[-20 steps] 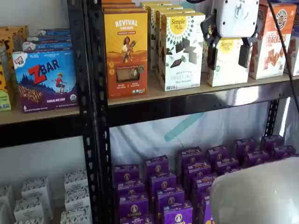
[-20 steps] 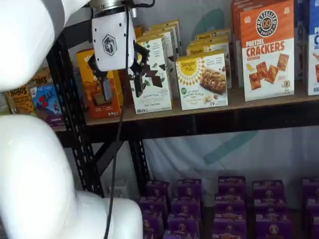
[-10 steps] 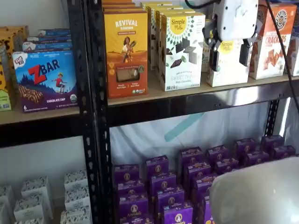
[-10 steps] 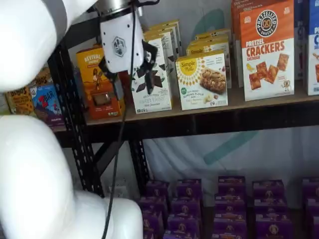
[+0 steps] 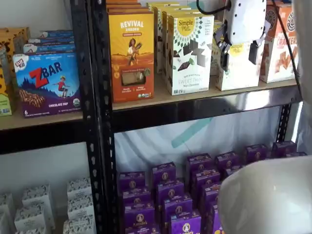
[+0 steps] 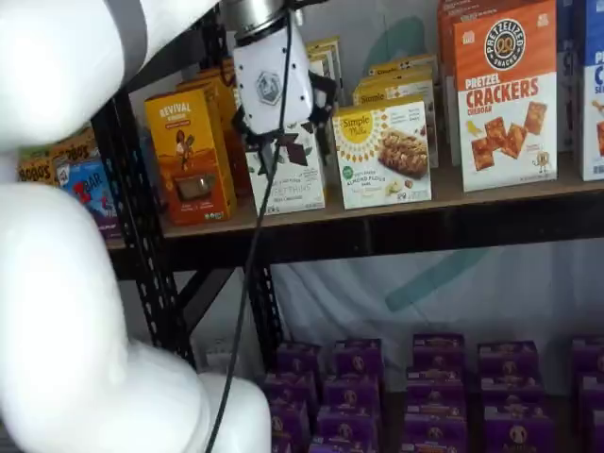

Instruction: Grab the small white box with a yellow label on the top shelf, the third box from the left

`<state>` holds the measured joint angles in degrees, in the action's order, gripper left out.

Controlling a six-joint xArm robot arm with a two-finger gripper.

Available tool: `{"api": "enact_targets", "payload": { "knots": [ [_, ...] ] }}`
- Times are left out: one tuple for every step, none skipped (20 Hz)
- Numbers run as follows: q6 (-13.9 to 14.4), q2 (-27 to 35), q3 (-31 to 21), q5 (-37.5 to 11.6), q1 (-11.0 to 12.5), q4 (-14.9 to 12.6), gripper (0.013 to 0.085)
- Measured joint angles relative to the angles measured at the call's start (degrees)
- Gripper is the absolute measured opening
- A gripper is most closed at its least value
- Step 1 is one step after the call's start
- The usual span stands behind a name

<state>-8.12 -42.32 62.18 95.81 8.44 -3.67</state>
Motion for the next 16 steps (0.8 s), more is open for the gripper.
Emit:
{"api": "enact_targets", "payload": {
  "knots": [
    [-0.7,0.7,0.2,-1.1,0.9,0.2,0.0850],
    [-1.8,1.7,0.7,-2.4,2.0,0.4,0.0850],
    [-2.6,2.7,1.4,-3.1,3.0,0.6,0.0850],
    [-3.7,3.8,2.1,-3.9,4.1,1.0,0.0850],
    [-4.6,4.7,2.8,-4.5,5.1,1.4,0.0850],
    [-5.3,5.4,3.3,-4.9,5.8,1.7,0.0850],
    [-6.2,6.4,4.2,-5.5,6.8,2.2,0.0850],
    [-7.0,7.4,5.0,-5.8,7.7,2.5,0.0850],
    [-7.7,8.1,5.7,-6.0,8.4,2.9,0.0850],
    [-8.2,8.7,6.2,-6.2,8.9,3.2,0.0850],
    [-8.8,9.2,6.7,-6.4,9.5,3.6,0.0850],
    [-9.3,9.7,7.1,-6.6,10.0,4.0,0.0850],
    [-9.8,10.3,7.6,-6.7,10.5,4.3,0.0850],
    [-10.1,10.7,8.0,-6.7,10.9,4.5,0.0850],
    [-10.3,11.0,8.4,-6.7,11.1,4.6,0.0850],
    [-10.5,11.3,8.7,-6.7,11.2,4.6,0.0850]
  ]
}}
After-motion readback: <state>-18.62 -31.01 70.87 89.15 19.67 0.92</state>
